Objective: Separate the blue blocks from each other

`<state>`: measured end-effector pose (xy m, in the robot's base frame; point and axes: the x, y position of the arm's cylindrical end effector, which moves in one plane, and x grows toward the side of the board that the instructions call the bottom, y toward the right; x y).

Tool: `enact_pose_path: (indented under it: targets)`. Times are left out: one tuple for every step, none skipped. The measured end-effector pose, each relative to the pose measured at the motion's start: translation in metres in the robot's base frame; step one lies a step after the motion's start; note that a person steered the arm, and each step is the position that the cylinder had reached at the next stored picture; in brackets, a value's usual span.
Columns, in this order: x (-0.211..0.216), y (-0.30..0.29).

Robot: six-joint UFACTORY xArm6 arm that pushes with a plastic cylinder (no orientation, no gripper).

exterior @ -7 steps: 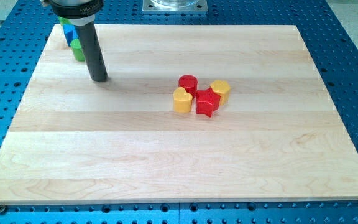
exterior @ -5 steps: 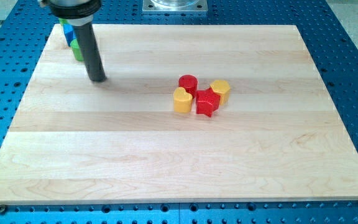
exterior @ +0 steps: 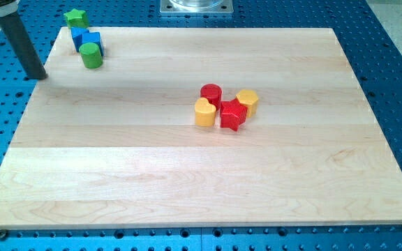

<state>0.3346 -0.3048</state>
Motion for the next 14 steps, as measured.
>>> enact_pose_path:
  targets:
    - [-0.045,0.005]
    - [-0.107,0.009]
    - [-0.142,0.009]
    - [-0.144,0.013]
    - [-0.144,0.017]
    - [-0.130,0.028]
    - [-0.107,0.047]
    - [-0.071,0.121]
    - [-0.036,0.170]
    - [-0.034,0.218]
    - [-0.088,0.227]
    - [-0.117,0.210]
    - [-0.126,0.203]
    - [-0.116,0.212]
